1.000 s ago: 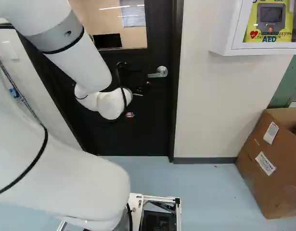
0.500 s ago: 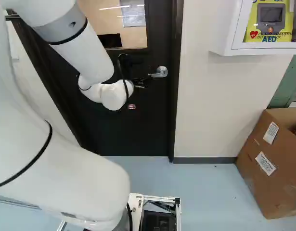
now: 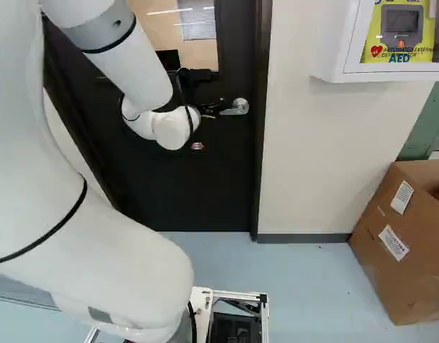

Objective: Open the door and move inside

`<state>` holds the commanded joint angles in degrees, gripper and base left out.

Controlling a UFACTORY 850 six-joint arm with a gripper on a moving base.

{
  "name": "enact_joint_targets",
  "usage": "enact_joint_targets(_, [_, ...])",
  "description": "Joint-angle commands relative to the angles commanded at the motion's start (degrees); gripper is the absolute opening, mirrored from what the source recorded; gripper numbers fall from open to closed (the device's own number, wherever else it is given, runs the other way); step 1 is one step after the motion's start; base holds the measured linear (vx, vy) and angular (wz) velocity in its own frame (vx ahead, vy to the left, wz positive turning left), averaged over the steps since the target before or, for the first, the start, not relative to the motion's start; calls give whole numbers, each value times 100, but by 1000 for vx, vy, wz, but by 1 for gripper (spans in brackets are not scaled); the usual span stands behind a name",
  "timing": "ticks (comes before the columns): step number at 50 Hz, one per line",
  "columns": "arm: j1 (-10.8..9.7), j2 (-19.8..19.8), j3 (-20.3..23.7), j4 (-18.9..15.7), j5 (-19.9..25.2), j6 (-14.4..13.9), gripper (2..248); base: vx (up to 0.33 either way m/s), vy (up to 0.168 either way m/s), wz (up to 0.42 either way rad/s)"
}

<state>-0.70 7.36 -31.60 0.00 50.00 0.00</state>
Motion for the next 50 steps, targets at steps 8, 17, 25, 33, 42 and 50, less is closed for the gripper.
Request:
enact_joint_targets(8, [1, -159, -167, 0, 0, 0, 247, 0, 0, 0])
enact_joint_targets(17, [2, -326, -329, 0, 0, 0, 247, 0, 0, 0])
enact_joint_targets(25, [3, -457, -456, 0, 0, 0, 247, 0, 0, 0])
enact_joint_targets(33, [4, -535, -533, 0, 0, 0, 247, 0, 0, 0])
enact_joint_targets(42, [4, -603, -600, 0, 0, 0, 247, 0, 0, 0])
enact_joint_targets(50, [5, -667, -661, 0, 0, 0, 247, 0, 0, 0])
